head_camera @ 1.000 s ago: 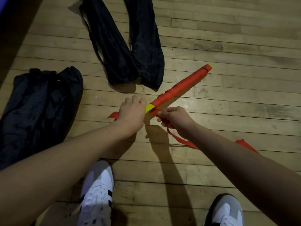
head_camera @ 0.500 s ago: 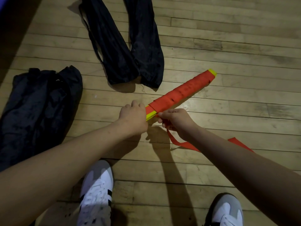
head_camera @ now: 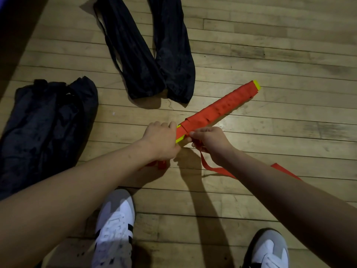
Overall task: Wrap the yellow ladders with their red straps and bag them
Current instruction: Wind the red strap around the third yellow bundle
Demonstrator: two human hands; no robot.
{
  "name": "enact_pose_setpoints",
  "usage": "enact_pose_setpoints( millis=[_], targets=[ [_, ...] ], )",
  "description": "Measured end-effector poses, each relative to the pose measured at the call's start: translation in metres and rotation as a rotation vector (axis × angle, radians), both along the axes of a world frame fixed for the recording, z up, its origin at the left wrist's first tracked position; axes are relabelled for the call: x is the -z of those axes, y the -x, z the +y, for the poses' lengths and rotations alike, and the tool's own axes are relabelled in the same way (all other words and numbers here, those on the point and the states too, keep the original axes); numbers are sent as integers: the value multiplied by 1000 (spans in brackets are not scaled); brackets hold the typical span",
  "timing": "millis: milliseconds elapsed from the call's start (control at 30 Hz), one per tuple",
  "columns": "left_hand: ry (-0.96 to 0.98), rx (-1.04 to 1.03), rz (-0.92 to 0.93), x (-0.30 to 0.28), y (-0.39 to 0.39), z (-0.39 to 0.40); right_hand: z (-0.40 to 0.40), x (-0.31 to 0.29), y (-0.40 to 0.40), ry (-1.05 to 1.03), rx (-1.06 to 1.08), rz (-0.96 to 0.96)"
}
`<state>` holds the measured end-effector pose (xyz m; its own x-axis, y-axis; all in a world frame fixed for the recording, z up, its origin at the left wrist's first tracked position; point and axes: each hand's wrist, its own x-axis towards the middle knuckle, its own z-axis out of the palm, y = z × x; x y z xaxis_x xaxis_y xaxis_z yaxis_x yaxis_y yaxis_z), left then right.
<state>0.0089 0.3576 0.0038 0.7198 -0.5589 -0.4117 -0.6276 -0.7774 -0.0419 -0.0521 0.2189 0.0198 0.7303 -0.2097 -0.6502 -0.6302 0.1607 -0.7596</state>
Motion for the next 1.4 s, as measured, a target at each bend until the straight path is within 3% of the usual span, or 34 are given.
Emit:
enact_pose_setpoints(
  millis=[100,233,367,533,633,800,933,1133,1300,1400],
  targets=[
    [42,52,51,-3,-3,-1,0,2,4,18,-21,1],
    [154,-206,182,-6,2,-3,-2,2,1,5,-46,-24],
    [170,-314,120,-2,7,-3,-8,3,-5,-31,-148,-4],
    [110,-379,210,-1,-6,0,-6,2,-11,-7,-192,32],
    [109,-323,223,-3,-8,-1,-6,4,-11,2,-191,42],
    [85,-152,87,-6,-7,-2,-6,7,-4,30,-234,42],
    [72,-229,-23,-7,-5,-4,-4,3,-4,0,-255,-1],
    [12,-322,22,-2,-3,-3,-1,5,-5,-22,-262,-29],
    [28,-296,318,-3,6,-3,-3,11,1,21,-233,3],
    [91,-186,219,-2,8,1,-6,13,6,49,-245,19]
  ],
)
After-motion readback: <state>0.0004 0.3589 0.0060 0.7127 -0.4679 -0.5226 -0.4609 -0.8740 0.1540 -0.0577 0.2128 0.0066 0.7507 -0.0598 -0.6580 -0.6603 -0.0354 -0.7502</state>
